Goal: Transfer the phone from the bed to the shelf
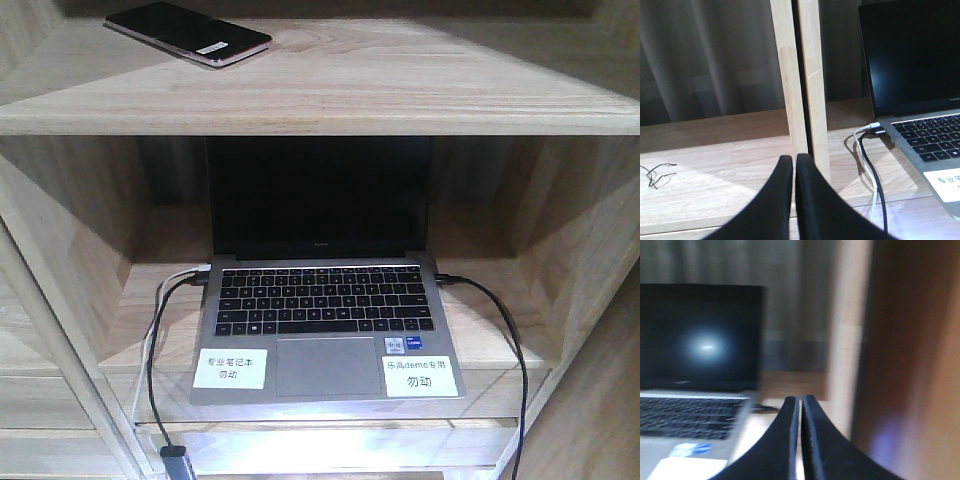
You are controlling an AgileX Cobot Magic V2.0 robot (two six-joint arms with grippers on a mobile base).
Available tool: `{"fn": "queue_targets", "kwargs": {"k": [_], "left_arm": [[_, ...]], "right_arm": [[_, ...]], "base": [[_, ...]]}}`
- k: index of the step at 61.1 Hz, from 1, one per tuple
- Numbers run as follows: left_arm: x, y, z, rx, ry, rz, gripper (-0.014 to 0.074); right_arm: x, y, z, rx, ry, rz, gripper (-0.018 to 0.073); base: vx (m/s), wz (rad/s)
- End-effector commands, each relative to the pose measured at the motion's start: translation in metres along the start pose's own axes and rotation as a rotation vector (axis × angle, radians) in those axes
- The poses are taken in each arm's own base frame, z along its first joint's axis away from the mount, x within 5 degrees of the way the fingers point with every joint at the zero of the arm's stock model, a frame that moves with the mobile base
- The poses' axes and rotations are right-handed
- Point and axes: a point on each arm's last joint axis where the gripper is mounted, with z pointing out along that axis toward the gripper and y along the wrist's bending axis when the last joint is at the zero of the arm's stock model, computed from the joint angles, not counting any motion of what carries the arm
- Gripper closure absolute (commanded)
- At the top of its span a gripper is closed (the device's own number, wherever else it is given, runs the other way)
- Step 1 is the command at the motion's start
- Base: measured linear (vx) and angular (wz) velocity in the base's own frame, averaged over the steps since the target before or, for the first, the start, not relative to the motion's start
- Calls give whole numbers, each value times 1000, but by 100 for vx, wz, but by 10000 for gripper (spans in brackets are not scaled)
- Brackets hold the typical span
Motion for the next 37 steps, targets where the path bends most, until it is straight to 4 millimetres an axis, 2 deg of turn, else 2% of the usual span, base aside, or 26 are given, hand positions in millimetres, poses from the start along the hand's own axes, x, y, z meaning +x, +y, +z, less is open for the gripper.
{"fn": "queue_targets", "kwargs": {"k": [1, 37], "left_arm": [[-14, 2, -2, -10, -99, -15, 595], [-14, 2, -2, -10, -99, -15, 595]], "right_arm": [[-7, -2, -1, 32, -98, -11, 566], [-6, -2, -1, 34, -79, -11, 566]], "base": [[0, 0], [0, 0]]}}
